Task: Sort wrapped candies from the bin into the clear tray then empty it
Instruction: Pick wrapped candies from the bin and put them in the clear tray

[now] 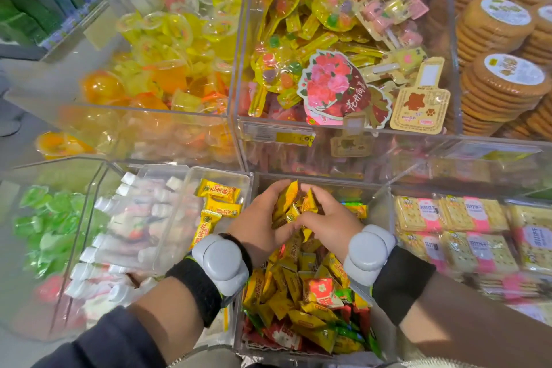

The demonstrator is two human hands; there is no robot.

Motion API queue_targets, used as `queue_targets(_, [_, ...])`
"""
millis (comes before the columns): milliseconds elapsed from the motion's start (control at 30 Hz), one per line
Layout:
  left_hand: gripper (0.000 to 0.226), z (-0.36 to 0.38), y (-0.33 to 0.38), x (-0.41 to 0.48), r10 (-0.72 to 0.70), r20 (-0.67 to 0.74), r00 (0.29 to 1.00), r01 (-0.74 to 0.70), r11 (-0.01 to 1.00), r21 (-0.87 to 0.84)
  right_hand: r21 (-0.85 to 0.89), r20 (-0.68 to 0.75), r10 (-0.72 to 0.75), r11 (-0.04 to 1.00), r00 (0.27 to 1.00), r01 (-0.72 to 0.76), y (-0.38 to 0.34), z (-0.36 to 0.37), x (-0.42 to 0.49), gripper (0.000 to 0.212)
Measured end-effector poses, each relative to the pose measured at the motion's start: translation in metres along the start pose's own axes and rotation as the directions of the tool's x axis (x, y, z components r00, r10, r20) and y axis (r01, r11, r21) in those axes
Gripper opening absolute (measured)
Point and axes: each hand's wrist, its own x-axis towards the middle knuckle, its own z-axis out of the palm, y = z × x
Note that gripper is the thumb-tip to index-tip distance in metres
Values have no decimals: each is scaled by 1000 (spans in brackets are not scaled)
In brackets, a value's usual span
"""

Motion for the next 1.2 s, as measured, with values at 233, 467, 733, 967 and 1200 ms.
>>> queue_targets(233, [71, -24, -5, -10, 52, -99, 994, -47, 998, 50, 17, 55, -82, 997, 995, 81, -26, 14, 6, 54])
queue_targets(467, [69, -49, -16, -11, 53, -142, 989, -58, 998, -31, 60, 57, -89, 994, 994, 86, -46, 29, 10, 47])
queue_targets(733, [66, -65, -33, -12, 27, -208, 978, -24, 1000, 17, 76, 86, -79, 994, 993, 73, -55, 45, 20, 42])
queue_targets(967, [62, -75, -45, -12, -5, -250, 968, -2, 1000, -31, 80, 72, -68, 995, 995, 62, -60, 61, 34, 40])
queue_targets(1200, [59, -81, -55, -13, -12, -269, 963, 0, 999, -44, 107, 87, -70, 992, 994, 60, -65, 72, 40, 43])
